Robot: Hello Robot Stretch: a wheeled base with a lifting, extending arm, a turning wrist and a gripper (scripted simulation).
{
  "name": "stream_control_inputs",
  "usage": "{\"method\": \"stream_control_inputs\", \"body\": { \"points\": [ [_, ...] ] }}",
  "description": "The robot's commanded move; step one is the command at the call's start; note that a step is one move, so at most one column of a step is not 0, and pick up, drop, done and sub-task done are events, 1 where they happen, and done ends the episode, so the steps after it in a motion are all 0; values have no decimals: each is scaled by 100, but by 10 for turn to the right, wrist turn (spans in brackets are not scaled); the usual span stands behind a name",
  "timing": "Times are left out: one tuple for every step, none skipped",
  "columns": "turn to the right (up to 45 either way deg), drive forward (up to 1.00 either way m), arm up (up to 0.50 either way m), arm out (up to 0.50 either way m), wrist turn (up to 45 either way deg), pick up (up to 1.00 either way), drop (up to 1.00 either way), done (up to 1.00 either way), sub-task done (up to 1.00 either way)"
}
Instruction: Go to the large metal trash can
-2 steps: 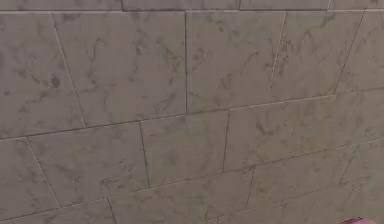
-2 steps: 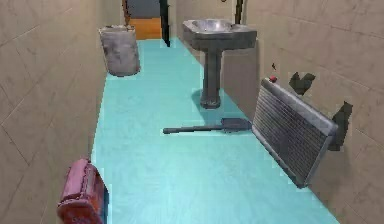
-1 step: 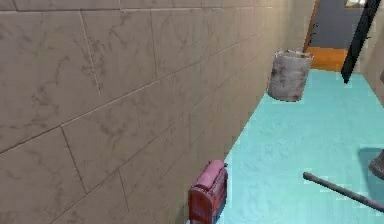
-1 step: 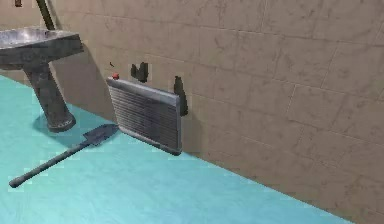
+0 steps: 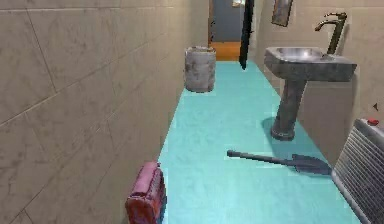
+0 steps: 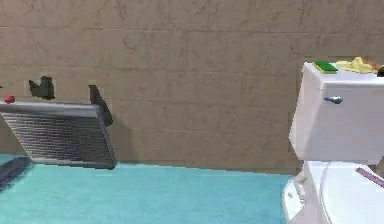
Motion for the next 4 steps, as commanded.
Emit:
{"method": "stream_control_inputs", "body": {
  "points": [
    [0, 100, 0, 0, 0, 0, 0, 0, 0],
    [30, 0, 0, 0, 0, 0, 0, 0, 0],
    [0, 100, 0, 0, 0, 0, 0, 0, 0],
    [0, 70, 0, 0, 0, 0, 0, 0, 0]
  ]
}}
